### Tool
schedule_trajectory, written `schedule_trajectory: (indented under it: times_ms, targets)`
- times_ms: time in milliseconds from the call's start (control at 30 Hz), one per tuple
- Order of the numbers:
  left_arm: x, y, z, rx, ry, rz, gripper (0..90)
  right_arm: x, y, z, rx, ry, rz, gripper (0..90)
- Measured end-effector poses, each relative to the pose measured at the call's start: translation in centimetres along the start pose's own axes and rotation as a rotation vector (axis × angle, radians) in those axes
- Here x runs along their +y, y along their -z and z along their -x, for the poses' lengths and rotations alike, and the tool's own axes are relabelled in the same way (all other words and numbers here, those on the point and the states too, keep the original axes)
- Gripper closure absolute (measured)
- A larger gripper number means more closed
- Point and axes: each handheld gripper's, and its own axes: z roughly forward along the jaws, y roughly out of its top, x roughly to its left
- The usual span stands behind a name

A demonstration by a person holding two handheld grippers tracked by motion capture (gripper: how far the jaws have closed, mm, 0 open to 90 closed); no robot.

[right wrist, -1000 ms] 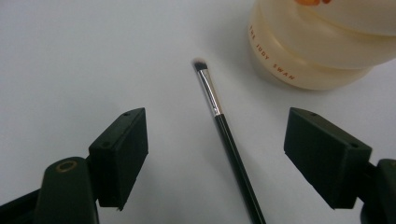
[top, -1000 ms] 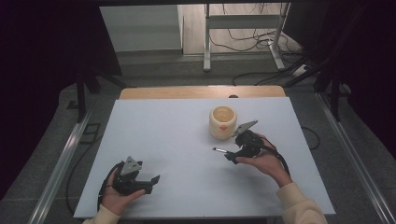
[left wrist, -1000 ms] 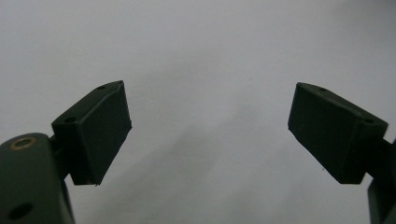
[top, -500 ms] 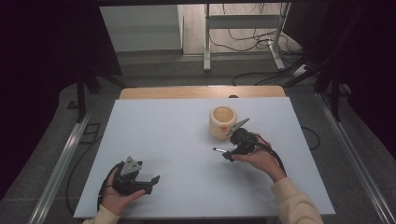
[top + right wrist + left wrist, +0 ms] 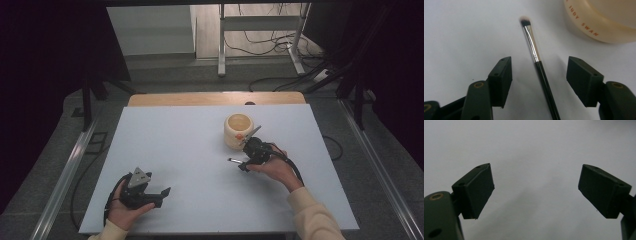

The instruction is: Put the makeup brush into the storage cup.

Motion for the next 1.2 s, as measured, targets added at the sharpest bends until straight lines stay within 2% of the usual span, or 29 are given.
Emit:
schedule_trajectory:
  times_ms: [333,500,533,567,600,800,867,900,933,1133,1200]
  targets:
    - [-0.02,0.08,-0.06,-0.001,0.000,0.001,13.6,0.07,-0.42,-0.07,-0.013,0.016,-0.055,48.8]
    - [-0.04,0.06,-0.12,0.000,0.002,-0.001,13.6,0.01,-0.37,0.02,-0.009,0.013,-0.053,52.8]
    - [-0.05,0.06,-0.11,0.000,0.002,-0.002,13.6,-0.01,-0.33,0.03,-0.009,0.014,-0.053,57.1]
    - [-0.05,0.06,-0.11,0.000,0.001,-0.001,13.6,-0.01,-0.33,0.03,-0.009,0.014,-0.053,57.1]
    - [-0.04,0.08,-0.09,0.000,0.001,0.000,13.6,0.00,-0.27,-0.06,-0.007,0.027,-0.058,63.0]
    - [-0.05,0.05,-0.07,0.000,0.000,-0.002,13.6,0.14,-0.22,-0.27,0.001,0.043,-0.077,72.8]
    - [-0.06,0.07,-0.07,0.000,0.000,-0.002,13.6,0.14,-0.21,-0.27,0.007,0.048,-0.080,80.8]
    - [-0.06,0.08,-0.07,0.000,0.000,-0.001,13.6,0.14,-0.21,-0.27,0.007,0.048,-0.080,80.8]
    - [-0.06,0.11,-0.08,0.001,-0.001,-0.002,13.6,0.16,-0.21,-0.39,0.003,0.066,-0.084,83.4]
    - [-0.10,0.16,-0.13,0.003,0.000,-0.001,13.7,0.16,-0.21,-0.59,-0.003,0.110,-0.079,83.6]
    - [-0.11,0.17,-0.15,0.003,0.001,-0.001,13.7,0.16,-0.19,-0.63,-0.004,0.109,-0.081,83.6]
